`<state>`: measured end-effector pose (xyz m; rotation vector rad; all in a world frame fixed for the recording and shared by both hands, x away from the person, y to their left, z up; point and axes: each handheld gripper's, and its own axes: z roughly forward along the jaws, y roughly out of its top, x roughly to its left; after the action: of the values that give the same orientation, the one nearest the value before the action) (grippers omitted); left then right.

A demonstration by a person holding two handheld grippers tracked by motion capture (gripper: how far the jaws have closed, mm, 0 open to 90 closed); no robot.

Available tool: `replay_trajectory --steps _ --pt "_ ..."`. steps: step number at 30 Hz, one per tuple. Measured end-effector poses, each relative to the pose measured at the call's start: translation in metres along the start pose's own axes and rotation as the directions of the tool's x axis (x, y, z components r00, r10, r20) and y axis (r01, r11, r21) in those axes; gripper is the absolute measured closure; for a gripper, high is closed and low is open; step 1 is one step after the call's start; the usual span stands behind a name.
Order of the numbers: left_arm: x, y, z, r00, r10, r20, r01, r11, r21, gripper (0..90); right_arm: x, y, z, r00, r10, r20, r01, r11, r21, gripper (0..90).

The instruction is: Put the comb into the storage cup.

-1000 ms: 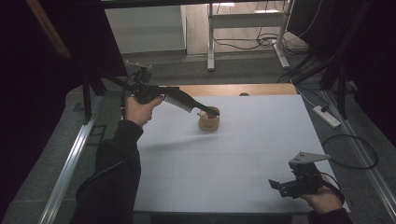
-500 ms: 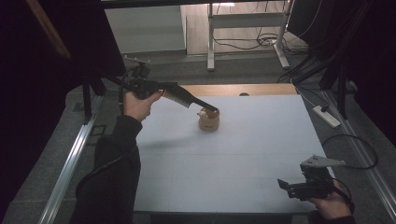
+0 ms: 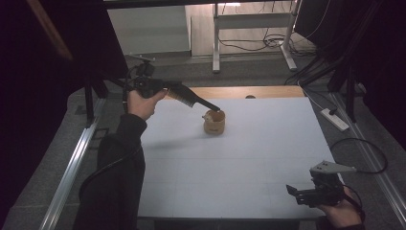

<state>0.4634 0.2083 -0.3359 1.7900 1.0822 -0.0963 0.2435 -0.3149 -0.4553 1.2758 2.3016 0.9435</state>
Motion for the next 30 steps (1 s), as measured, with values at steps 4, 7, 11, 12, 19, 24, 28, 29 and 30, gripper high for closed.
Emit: replay_trajectory --steps 4,7,11,12,19,24,28,29,30 --pt "0.001 0.002 0.005 0.9999 0.0 -0.011 0.001 1.0 0.008 83.8 0.0 0.0 0.0 1.0 0.002 0.0 -0.002 1.0 0.002 0.0" --pt "0.003 0.002 0.009 0.9998 -0.001 -0.019 0.001 0.9999 0.012 83.8 0.0 0.0 0.001 1.0 0.001 -0.001 -0.001 1.0 0.006 0.0" --pt "0.006 0.003 0.015 0.9997 -0.007 -0.022 0.007 0.9998 0.019 83.8 0.0 0.0 0.001 1.0 0.001 -0.001 -0.001 1.0 0.011 0.0" --pt "0.007 0.003 0.016 0.9997 -0.006 -0.026 0.007 0.9997 0.021 83.8 0.0 0.0 0.001 1.0 0.001 -0.002 -0.001 1.0 0.011 0.0" --pt "0.01 0.003 0.024 0.9993 -0.011 -0.037 0.012 0.9993 0.034 83.8 0.0 0.0 0.001 1.0 -0.003 -0.001 0.003 1.0 0.014 0.0" --pt "0.012 0.003 0.028 0.999 -0.013 -0.042 0.015 0.9991 0.039 83.8 0.0 0.0 0.002 1.0 -0.003 -0.002 0.003 1.0 0.015 0.0" --pt "0.013 0.003 0.031 0.9989 -0.012 -0.046 0.015 0.9988 0.046 83.8 0.0 0.0 0.002 1.0 -0.004 -0.002 0.004 1.0 0.017 0.0" --pt "0.013 0.003 0.032 0.9988 -0.012 -0.047 0.014 0.9988 0.047 83.8 0.0 0.0 0.002 1.0 -0.005 -0.002 0.005 1.0 0.018 0.0" --pt "0.013 0.003 0.032 0.9987 -0.011 -0.05 0.014 0.9987 0.05 83.8 0.0 0.0 0.002 1.0 -0.006 -0.002 0.006 1.0 0.019 0.0"
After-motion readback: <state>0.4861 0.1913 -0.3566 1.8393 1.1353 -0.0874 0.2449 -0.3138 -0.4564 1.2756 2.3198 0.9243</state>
